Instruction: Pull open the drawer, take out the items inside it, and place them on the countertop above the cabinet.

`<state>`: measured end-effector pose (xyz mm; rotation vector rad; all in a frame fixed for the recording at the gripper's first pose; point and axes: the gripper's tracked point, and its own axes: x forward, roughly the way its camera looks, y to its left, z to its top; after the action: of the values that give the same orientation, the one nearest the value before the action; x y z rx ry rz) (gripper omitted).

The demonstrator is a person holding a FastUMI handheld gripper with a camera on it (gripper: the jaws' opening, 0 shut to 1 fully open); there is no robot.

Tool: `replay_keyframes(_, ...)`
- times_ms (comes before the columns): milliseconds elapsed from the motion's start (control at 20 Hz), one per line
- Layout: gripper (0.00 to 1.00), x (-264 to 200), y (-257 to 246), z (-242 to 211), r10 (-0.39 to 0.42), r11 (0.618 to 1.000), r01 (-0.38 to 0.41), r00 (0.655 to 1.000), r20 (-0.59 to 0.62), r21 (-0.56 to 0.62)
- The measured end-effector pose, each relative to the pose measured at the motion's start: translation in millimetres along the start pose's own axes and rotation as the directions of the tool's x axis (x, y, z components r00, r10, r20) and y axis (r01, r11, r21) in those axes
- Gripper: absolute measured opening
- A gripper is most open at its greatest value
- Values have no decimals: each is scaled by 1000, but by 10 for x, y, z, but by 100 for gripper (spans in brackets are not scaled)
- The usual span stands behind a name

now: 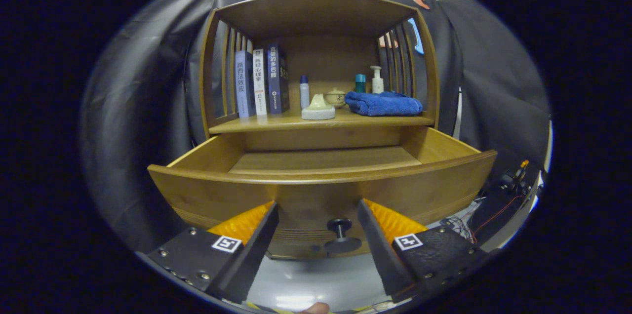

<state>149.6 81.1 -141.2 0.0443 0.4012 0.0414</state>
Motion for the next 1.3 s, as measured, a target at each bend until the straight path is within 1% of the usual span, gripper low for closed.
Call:
replay_keyframes(250, 97, 29, -36, 31, -12, 1000, 12, 1000, 4, -19)
replay_keyframes(500, 97, 128, -51, 129, -1, 1000, 0, 1000, 29, 11)
replay_keyframes(700, 97, 302, -22, 159, 3, 1000, -3, 1000, 23, -17)
replay_keyframes(900, 97, 488, 21, 215, 6, 1000, -6, 999, 47, 1)
replay_keyframes(1000, 98, 578, 34, 208, 14, 999, -15, 998, 57, 33)
replay_keyframes(1200, 98, 730, 10, 239, 26, 999, -27, 998, 50, 17)
replay_keyframes(1300, 98, 852, 11, 272, 37, 999, -39, 998, 54, 28)
